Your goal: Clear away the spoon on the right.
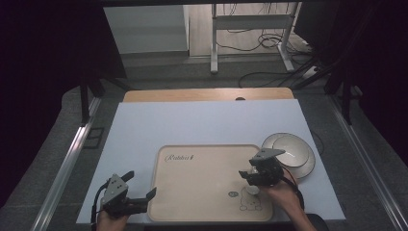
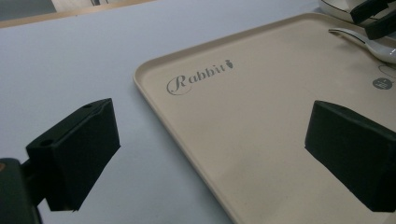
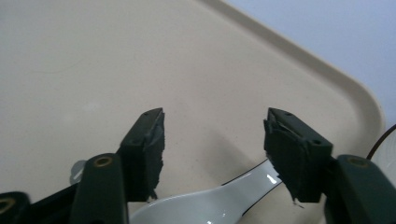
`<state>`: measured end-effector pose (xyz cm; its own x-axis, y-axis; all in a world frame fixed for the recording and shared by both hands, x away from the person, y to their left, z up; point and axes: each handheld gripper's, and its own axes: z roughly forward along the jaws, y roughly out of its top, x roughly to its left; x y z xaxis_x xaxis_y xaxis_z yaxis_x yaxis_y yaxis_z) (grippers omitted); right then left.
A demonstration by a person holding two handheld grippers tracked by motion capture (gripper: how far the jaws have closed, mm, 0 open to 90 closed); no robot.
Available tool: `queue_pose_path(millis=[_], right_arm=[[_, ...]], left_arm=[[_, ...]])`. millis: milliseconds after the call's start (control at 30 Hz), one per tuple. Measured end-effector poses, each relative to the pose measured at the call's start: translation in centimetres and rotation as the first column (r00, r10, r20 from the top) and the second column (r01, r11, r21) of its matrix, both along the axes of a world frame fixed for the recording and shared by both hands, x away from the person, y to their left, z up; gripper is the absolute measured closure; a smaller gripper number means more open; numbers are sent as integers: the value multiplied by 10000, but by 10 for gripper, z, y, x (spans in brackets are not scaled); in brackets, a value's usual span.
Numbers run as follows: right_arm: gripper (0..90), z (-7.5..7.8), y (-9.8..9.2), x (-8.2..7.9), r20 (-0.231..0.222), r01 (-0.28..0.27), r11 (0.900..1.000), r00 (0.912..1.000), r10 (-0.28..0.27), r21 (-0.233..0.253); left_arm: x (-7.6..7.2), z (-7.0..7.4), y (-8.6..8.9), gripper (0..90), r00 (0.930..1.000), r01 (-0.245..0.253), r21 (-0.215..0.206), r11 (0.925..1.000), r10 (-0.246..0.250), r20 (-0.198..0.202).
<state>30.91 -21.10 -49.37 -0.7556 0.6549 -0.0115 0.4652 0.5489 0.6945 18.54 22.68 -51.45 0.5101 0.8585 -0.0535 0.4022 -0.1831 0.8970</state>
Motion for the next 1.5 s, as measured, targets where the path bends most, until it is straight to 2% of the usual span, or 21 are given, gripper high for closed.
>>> queue_pose_path(millis=[200,767,967,1200,1500], right_arm=[[279,3,-2,-6,250,-95,9996,9996,88,284],[101,8,-11,-21,773,-7,9950,9970,-70,1001],[59,8,-14,-26,833,-23,9950,9965,-60,1002],[30,10,-19,-30,743,69,9910,9971,-170,1337],[13,13,-24,-38,750,155,9892,9968,-267,1458]], left_arm=[[0,0,0,29,10000,-17,-17,10000,17,6],[0,0,1,29,10000,-29,-6,10000,29,11],[-1,0,1,29,10000,-35,-10,10000,35,15],[-1,1,1,29,10000,-46,-3,10000,46,17],[0,0,0,29,10000,-29,35,10000,29,14]])
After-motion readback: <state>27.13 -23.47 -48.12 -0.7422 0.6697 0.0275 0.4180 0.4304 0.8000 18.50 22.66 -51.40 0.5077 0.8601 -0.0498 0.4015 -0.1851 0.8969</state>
